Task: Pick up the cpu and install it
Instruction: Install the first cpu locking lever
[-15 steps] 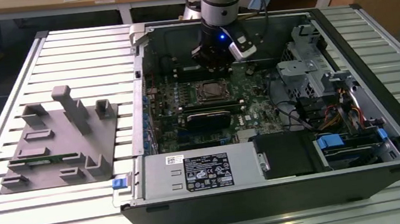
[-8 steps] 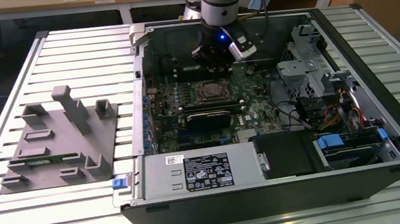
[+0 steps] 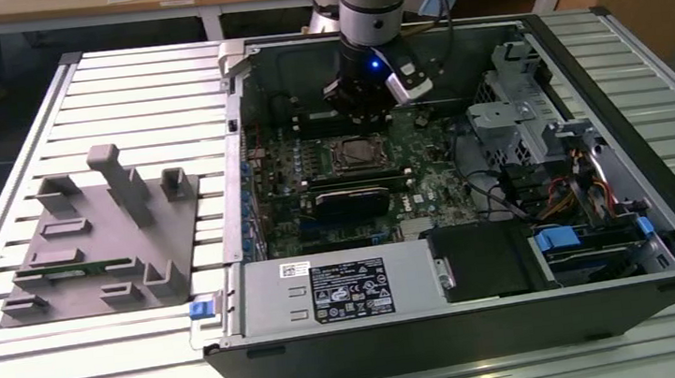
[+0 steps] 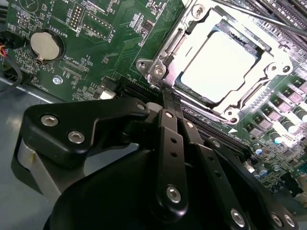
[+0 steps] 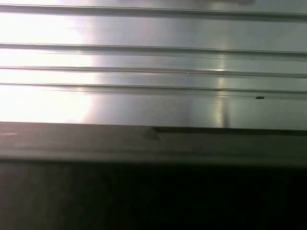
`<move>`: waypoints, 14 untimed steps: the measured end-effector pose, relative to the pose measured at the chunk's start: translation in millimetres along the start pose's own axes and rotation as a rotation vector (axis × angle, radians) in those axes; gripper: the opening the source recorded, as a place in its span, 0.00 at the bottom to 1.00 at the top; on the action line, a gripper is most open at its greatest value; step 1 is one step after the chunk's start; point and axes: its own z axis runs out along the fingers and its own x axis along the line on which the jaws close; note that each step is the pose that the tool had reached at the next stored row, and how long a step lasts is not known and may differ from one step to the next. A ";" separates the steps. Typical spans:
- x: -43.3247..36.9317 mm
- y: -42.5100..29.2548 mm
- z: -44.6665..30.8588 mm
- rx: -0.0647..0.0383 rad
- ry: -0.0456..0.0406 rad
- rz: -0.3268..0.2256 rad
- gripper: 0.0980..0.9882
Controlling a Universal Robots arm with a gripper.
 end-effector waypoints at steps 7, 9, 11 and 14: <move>-0.1 0.6 -12.0 0.000 -0.0001 0.000 0.01; -0.1 -1.0 -12.3 -0.001 -0.0001 0.000 0.01; -0.2 -3.8 -12.5 -0.001 -0.0001 0.000 0.01; -0.3 -5.6 -12.6 -0.001 -0.0001 0.000 0.01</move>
